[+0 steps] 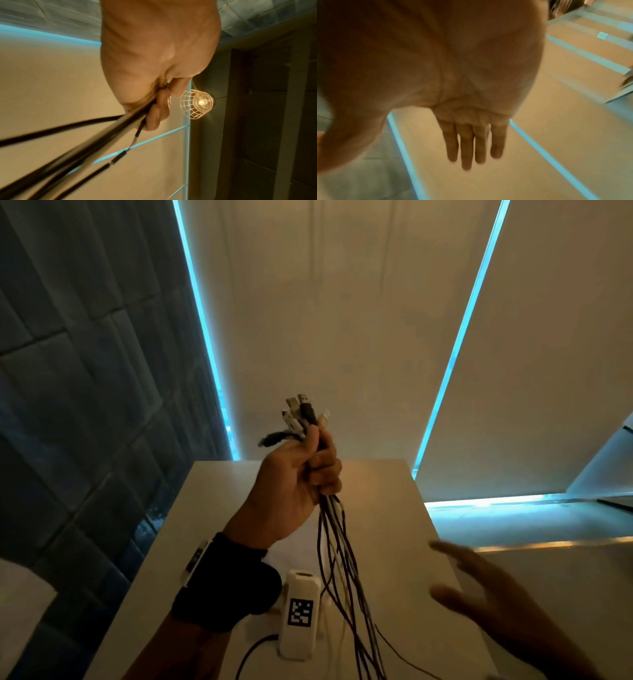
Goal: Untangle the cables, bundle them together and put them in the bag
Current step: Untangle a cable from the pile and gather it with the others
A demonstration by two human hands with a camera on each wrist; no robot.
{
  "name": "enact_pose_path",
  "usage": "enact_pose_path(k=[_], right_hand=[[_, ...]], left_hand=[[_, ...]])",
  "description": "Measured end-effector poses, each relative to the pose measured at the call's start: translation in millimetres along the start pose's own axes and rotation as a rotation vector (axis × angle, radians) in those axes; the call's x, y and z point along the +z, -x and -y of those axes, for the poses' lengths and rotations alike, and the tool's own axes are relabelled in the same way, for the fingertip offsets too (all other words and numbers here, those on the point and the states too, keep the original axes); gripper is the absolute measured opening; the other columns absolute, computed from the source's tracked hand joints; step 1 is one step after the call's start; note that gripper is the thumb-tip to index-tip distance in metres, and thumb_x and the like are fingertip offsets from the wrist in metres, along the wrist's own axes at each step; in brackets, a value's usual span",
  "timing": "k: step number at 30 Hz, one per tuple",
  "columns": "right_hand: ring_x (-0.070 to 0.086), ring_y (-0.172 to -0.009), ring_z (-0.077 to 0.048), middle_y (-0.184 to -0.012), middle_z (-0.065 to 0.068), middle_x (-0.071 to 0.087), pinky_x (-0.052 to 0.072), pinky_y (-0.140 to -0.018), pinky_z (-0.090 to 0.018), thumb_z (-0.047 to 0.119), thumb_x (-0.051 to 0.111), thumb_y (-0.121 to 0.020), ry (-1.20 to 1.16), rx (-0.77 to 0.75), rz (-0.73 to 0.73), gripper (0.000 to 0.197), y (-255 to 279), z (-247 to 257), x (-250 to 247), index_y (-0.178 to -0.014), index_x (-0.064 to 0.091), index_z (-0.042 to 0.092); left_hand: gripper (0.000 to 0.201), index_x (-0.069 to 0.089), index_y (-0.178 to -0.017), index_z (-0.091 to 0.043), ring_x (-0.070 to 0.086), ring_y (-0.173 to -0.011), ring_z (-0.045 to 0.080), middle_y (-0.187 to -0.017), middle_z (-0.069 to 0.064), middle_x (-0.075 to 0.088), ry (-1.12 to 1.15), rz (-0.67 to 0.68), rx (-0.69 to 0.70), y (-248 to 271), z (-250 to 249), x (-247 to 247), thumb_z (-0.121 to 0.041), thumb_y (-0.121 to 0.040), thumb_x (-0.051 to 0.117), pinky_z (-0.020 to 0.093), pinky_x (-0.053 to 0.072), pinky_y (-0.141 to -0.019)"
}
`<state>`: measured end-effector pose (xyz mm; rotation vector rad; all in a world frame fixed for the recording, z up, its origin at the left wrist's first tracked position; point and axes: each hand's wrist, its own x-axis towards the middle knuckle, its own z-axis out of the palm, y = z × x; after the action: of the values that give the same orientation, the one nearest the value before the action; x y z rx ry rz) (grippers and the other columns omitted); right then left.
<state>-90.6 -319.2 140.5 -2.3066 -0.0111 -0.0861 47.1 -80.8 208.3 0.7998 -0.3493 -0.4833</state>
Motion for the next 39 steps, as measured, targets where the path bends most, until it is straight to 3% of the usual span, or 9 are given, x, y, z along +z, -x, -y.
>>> enact_pose_path(k=[4,7,10,17,20,25,30,34,39], right_hand=[[0.05,-0.11,0.006,-0.124,0.033,0.052,0.041,-0.085,-0.015,0.077,0.05,-0.074,-0.263,-0.158,0.02,0.064,-52.2,61.5,44.8,-0.129,0.047,0.044],[0.063,-0.074,-0.007,-0.08,0.009,0.067,0.049,-0.069,-0.019,0.043,0.048,-0.093,-0.529,-0.212,0.049,0.031,-75.4,80.7,72.9,-0.103,0.063,0.018],[0.039,-0.046,-0.019,-0.057,-0.006,0.044,0.035,-0.045,-0.029,0.048,0.048,-0.089,-0.798,-0.106,0.099,0.04,-82.0,76.3,86.6,-0.068,0.055,0.015],[0.022,-0.043,-0.013,-0.053,-0.001,0.025,0.017,-0.046,-0.027,0.068,0.04,-0.085,-0.817,0.156,0.302,0.055,-51.5,-6.8,118.3,-0.057,0.038,0.02],[0.042,-0.044,-0.018,-0.051,-0.003,0.042,0.034,-0.051,-0.031,0.069,0.033,-0.082,-0.624,0.272,0.422,0.062,-38.5,-39.5,111.6,-0.055,0.05,0.017],[0.061,-0.098,0.007,-0.1,0.018,0.068,0.043,-0.097,-0.022,0.093,0.021,-0.065,-0.128,0.159,0.173,0.076,-51.6,-69.5,72.5,-0.086,0.071,0.04],[0.054,-0.112,0.01,-0.118,0.021,0.063,0.042,-0.092,-0.01,0.055,0.03,-0.092,-0.425,-0.125,-0.05,0.049,-89.1,21.7,59.6,-0.119,0.063,0.03],[0.067,-0.073,-0.026,-0.08,-0.009,0.07,0.056,-0.075,-0.035,0.05,0.043,-0.093,-0.651,-0.128,0.182,0.05,-97.5,70.5,86.9,-0.093,0.065,0.005],[0.018,-0.046,-0.015,-0.055,-0.002,0.024,0.016,-0.045,-0.028,0.055,0.049,-0.087,-0.888,0.031,0.33,0.047,-88.8,68.8,104.0,-0.068,0.045,0.012]], left_hand=[[0.027,0.047,-0.077,-0.012,0.04,-0.052,0.01,-0.061,-0.002,0.042,-0.02,-0.055,0.035,-1.5,13.5,12.8,-0.028,-0.096,0.036,0.023,0.037,-0.05],[0.029,0.047,-0.076,-0.012,0.056,-0.068,0.017,-0.074,0.003,0.055,-0.089,-0.075,0.031,-2.7,15.2,10.0,-0.031,-0.096,0.036,0.031,0.047,-0.066],[0.03,0.045,-0.075,-0.013,0.056,-0.058,0.017,-0.066,0.002,0.056,-0.122,-0.105,0.008,-3.9,9.3,-0.4,-0.034,-0.096,0.036,0.033,0.05,-0.063],[0.037,0.041,-0.07,-0.019,0.021,-0.034,0.003,-0.047,-0.009,0.026,0.003,-0.282,0.046,-13.7,2.3,-24.2,-0.036,-0.1,0.03,0.018,0.016,-0.038],[0.038,0.041,-0.07,-0.018,0.02,-0.034,0.004,-0.047,-0.009,0.025,0.012,-0.313,0.056,-11.1,10.3,-28.2,-0.036,-0.101,0.03,0.019,0.014,-0.039],[0.041,0.042,-0.069,-0.016,0.023,-0.038,0.006,-0.05,-0.006,0.028,0.041,-0.249,0.103,-10.0,9.7,-26.6,-0.038,-0.101,0.029,0.02,0.022,-0.039],[0.038,0.042,-0.07,-0.015,0.034,-0.047,0.01,-0.059,-0.002,0.038,0.056,-0.21,0.034,-14.7,25.3,-7.9,-0.039,-0.099,0.032,0.023,0.032,-0.048],[0.035,0.043,-0.072,-0.015,0.039,-0.05,0.011,-0.064,-0.001,0.044,0.08,-0.186,0.005,-14.9,23.1,-6.3,-0.038,-0.096,0.035,0.023,0.035,-0.05],[0.04,0.043,-0.071,-0.016,0.04,-0.047,0.012,-0.056,-0.002,0.041,0.053,-0.238,-0.048,-12.0,7.7,-25.8,-0.039,-0.102,0.029,0.025,0.037,-0.05]])
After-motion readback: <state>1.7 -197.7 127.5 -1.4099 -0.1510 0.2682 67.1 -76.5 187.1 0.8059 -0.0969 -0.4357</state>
